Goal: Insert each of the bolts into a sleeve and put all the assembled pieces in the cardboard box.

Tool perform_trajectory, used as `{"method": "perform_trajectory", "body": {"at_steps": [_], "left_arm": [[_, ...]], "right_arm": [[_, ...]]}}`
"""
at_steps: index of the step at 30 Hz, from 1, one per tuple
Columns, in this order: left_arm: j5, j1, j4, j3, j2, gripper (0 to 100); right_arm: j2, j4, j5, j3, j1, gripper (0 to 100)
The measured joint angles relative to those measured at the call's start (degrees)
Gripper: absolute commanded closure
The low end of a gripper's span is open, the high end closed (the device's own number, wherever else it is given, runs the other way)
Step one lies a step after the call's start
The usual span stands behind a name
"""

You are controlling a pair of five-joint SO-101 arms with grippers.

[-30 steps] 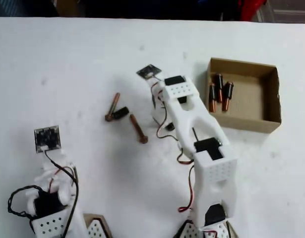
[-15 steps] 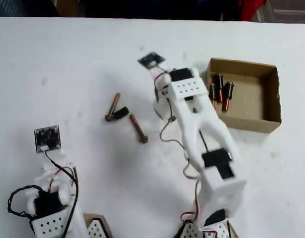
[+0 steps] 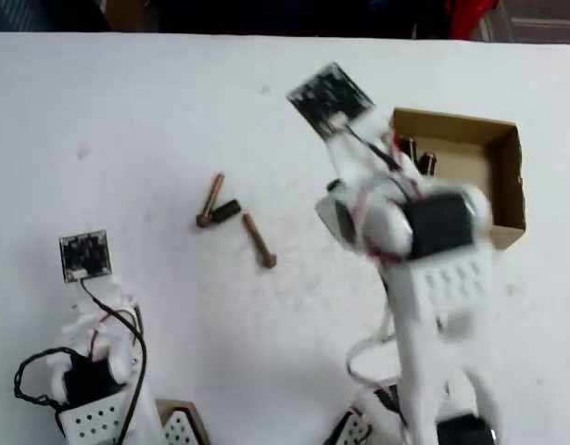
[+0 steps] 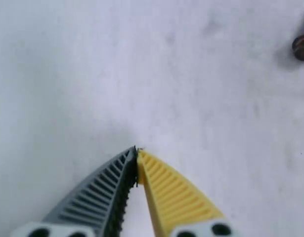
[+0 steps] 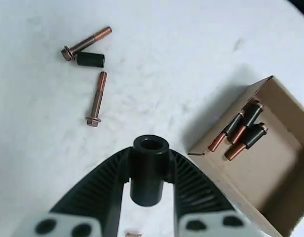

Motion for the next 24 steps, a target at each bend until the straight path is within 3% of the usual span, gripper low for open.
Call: {"method": "perform_trajectory", "body": {"at_steps": [3,9,24], "left_arm": [[-2.6,0.0,-1.6,0.0,0.0,98],[-15.6,0.0,-1.7,0.0,0.0,98],[-17.3,1.5,-1.7,0.0,0.0,98]], "right_arm": [[-7.4,0.6,0.0,2.9,-0.2,98.1],[-20.7,-1.7,0.0,16.2,-0.2,98.1],[-50.0,-28.7,0.1,61.1,-0.3,98.2]]}}
